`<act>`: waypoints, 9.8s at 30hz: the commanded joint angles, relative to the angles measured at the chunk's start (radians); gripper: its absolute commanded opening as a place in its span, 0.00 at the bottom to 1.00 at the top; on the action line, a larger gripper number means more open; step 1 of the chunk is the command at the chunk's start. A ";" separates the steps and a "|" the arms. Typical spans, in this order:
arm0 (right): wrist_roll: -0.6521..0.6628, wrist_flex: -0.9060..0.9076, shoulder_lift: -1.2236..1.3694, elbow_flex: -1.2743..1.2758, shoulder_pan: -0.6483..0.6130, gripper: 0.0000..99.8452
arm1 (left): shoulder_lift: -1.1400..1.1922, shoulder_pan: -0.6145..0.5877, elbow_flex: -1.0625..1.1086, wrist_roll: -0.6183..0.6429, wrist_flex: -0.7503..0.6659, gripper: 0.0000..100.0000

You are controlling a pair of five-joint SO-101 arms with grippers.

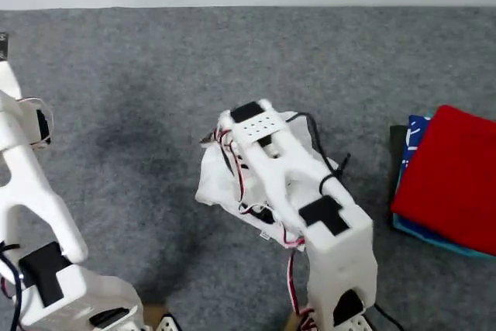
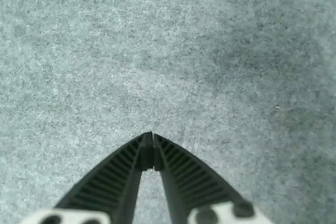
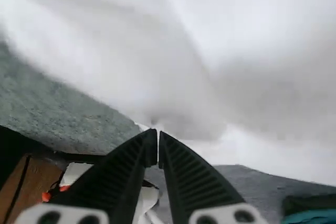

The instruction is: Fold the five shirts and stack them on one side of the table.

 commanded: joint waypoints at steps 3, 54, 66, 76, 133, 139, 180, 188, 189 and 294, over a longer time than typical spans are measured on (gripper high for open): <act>0.031 -0.054 -0.151 -0.153 -0.025 0.01 | -0.055 -0.005 -0.005 -0.009 -0.015 0.00; -0.021 0.042 -1.043 0.006 0.935 0.01 | 0.371 0.982 -0.216 -0.281 -0.222 0.21; 0.215 0.039 -1.406 0.423 1.147 0.01 | 0.694 0.993 -0.618 -0.427 -0.172 0.21; 0.229 0.018 -1.457 0.483 1.155 0.01 | 0.976 0.910 -0.929 -0.506 0.052 0.17; 0.230 -0.002 -1.454 0.488 1.148 0.01 | 1.206 0.763 -1.316 -0.548 0.157 0.13; 0.230 -0.002 -1.454 0.488 1.148 0.01 | 1.206 0.848 -1.488 -0.474 0.158 0.14; -0.150 -0.119 -1.070 0.523 0.602 0.11 | 0.905 0.701 -1.451 -0.117 0.160 0.09; -0.354 -0.119 -0.553 0.146 0.320 0.11 | 0.634 0.493 -1.138 -0.031 0.160 0.08; -0.364 -0.119 -0.493 0.091 0.302 0.11 | 0.591 0.479 -1.076 -0.031 0.160 0.08; -0.092 0.012 0.414 -0.893 0.340 0.01 | 0.264 0.288 -0.407 -0.110 -0.037 0.08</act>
